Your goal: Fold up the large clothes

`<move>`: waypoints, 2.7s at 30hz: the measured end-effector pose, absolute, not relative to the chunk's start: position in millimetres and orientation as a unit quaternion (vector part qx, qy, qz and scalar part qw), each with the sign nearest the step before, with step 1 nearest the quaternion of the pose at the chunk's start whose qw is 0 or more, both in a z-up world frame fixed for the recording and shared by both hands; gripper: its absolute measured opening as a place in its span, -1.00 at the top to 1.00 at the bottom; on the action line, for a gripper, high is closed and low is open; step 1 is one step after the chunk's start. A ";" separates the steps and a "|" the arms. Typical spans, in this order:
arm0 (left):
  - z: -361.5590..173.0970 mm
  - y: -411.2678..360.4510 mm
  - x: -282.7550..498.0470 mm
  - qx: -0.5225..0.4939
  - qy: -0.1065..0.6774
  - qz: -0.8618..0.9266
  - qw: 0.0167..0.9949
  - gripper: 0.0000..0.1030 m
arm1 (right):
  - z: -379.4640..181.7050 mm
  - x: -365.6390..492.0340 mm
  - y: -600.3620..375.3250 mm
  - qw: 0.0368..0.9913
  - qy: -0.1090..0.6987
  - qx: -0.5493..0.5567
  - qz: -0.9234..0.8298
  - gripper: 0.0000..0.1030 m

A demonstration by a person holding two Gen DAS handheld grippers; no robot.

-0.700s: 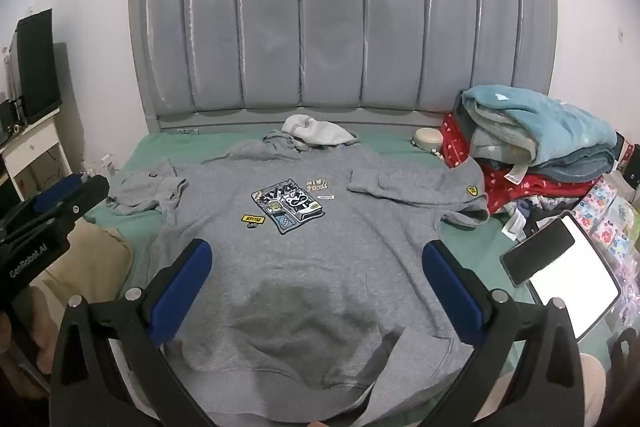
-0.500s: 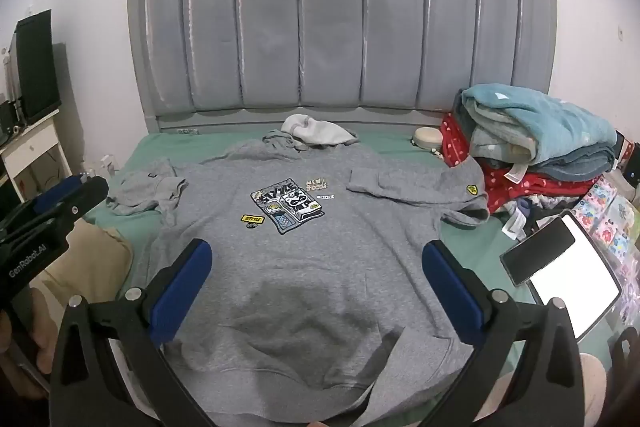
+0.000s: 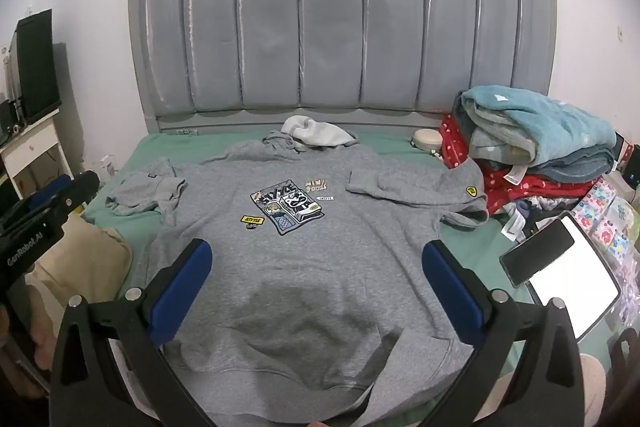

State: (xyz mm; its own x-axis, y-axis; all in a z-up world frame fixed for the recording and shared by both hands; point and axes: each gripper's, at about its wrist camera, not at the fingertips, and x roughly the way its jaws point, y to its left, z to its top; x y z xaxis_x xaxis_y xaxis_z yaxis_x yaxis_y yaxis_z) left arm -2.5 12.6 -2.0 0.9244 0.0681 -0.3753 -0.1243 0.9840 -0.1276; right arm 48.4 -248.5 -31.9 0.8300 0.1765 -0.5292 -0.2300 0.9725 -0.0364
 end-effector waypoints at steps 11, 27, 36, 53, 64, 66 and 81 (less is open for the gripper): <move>-2.2 11.8 -3.2 -0.070 0.188 0.054 0.978 -0.33 | -32.0 49.0 -246.8 0.955 0.272 -0.050 0.107 -1.00; -0.8 10.7 -4.1 -0.068 0.190 0.059 0.978 -0.33 | -32.5 49.9 -246.7 0.955 0.272 -0.049 0.107 -1.00; 0.6 11.8 -3.9 -0.067 0.190 0.059 0.978 -0.33 | -32.0 49.6 -246.6 0.955 0.272 -0.049 0.107 -1.00; 0.7 15.5 -4.7 -0.068 0.189 0.061 0.978 -0.33 | -31.5 48.6 -246.4 0.955 0.272 -0.048 0.108 -1.00; 1.0 16.5 -4.0 -0.065 0.190 0.064 0.977 -0.33 | -34.1 46.2 -244.8 0.955 0.272 -0.049 0.106 -1.00; 0.9 16.2 -4.0 -0.065 0.191 0.064 0.977 -0.33 | -33.0 48.5 -246.7 0.955 0.272 -0.048 0.107 -1.00; 1.1 16.9 -4.1 -0.064 0.191 0.063 0.977 -0.33 | -33.2 48.9 -246.1 0.955 0.272 -0.049 0.107 -1.00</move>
